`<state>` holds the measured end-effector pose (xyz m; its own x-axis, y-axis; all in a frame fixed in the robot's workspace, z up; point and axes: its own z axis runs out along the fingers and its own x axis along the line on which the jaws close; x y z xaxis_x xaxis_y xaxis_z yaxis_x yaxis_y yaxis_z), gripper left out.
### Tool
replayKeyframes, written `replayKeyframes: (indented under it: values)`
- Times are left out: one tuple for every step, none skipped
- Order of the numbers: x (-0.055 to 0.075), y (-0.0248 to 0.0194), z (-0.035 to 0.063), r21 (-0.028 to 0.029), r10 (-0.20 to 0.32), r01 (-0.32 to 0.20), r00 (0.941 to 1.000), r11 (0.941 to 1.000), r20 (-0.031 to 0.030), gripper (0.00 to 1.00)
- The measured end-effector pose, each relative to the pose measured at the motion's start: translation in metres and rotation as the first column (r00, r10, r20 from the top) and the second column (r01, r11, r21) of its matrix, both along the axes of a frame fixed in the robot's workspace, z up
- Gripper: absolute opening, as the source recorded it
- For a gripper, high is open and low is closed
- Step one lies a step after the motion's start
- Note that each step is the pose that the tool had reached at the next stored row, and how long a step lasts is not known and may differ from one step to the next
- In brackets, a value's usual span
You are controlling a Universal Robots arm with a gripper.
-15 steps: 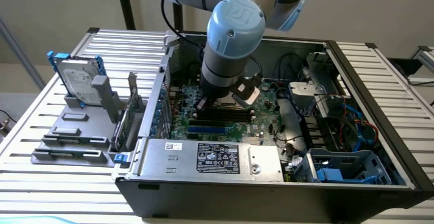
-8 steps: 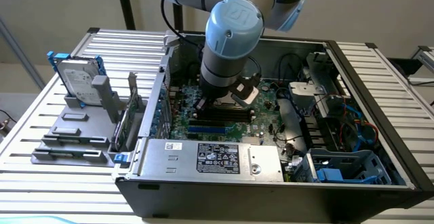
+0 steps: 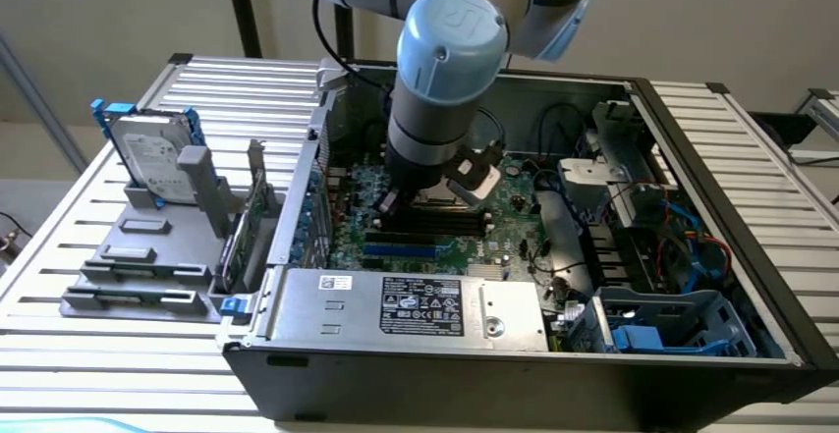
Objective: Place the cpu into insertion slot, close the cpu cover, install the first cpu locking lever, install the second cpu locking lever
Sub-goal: 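Install the second cpu locking lever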
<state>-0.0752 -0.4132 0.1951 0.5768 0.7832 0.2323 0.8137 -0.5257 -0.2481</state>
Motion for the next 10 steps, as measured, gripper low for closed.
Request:
replayKeyframes:
  values:
    - [0.0,0.0001,0.0032,-0.0016,0.0,0.0,1.0,1.0,-0.0001,0.11]
    - [0.0,0.0001,0.0067,-0.0031,0.0,0.0,1.0,1.0,-0.0001,0.11]
    - [-0.0001,0.0001,0.0093,-0.0041,0.0,0.0,1.0,1.0,-0.0001,0.11]
    - [-0.0002,0.0002,0.0105,-0.004,0.0,0.0,1.0,1.0,-0.0001,0.11]
    - [-0.0002,0.0002,0.0106,-0.004,0.0,0.0,1.0,1.0,0.0,0.11]
    - [-0.0002,0.0002,0.0106,-0.004,0.0,0.0,1.0,1.0,0.0,0.11]
    - [-0.0002,0.0002,0.0106,-0.004,0.0,0.0,1.0,1.0,-0.0001,0.11]
    - [-0.0002,0.0002,0.0106,-0.0041,0.0,0.0,1.0,1.0,0.0,0.11]
    - [-0.0002,0.0002,0.0106,-0.004,0.0,0.0,1.0,1.0,-0.0001,0.11]
    - [-0.0002,0.0002,0.0106,-0.004,0.0,0.0,1.0,1.0,0.0,0.11]
